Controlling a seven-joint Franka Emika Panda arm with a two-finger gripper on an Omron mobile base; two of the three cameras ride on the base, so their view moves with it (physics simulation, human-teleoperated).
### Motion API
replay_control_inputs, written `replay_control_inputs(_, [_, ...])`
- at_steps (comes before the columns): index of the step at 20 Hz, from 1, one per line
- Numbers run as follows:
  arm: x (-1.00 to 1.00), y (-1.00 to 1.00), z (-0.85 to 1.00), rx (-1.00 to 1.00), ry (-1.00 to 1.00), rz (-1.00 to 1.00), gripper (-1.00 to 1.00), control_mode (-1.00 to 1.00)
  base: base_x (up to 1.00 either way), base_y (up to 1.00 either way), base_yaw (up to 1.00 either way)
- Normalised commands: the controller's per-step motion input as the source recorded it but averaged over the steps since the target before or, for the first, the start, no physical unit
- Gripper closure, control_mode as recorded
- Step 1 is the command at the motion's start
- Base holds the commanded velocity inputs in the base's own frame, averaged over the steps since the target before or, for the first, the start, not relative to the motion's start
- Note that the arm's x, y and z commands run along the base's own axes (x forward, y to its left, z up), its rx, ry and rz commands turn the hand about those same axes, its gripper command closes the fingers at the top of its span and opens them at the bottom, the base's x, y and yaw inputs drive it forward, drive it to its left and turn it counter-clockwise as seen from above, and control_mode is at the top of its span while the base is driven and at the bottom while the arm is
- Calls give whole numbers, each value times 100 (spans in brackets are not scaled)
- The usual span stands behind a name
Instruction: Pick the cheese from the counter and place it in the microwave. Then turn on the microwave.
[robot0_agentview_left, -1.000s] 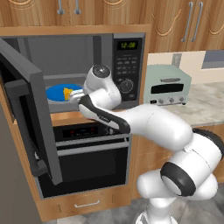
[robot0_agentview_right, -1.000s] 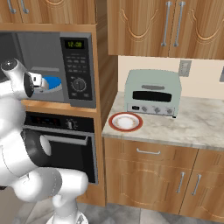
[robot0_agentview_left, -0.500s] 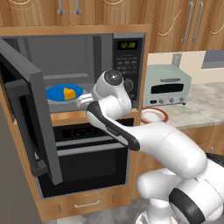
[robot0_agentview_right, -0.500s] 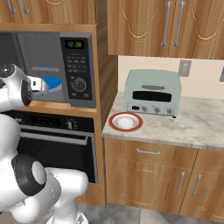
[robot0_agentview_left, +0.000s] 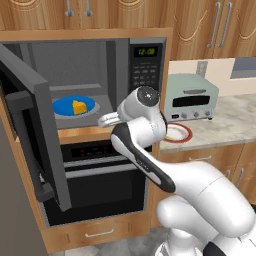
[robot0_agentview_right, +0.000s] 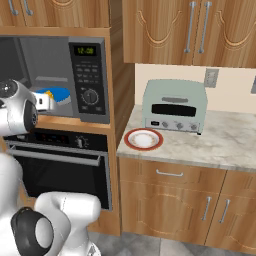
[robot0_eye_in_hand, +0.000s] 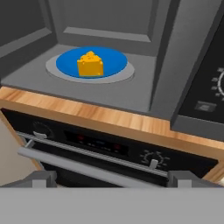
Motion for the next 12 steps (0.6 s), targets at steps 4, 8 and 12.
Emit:
replay_control_inputs(4, [-24, -16, 8, 0, 0, 0, -100, -100, 0, 0, 0])
replay_control_inputs(8, [-19, -12, 10, 0, 0, 0, -100, -100, 0, 0, 0])
replay_control_inputs(12, [-21, -11, 12, 0, 0, 0, -100, -100, 0, 0, 0])
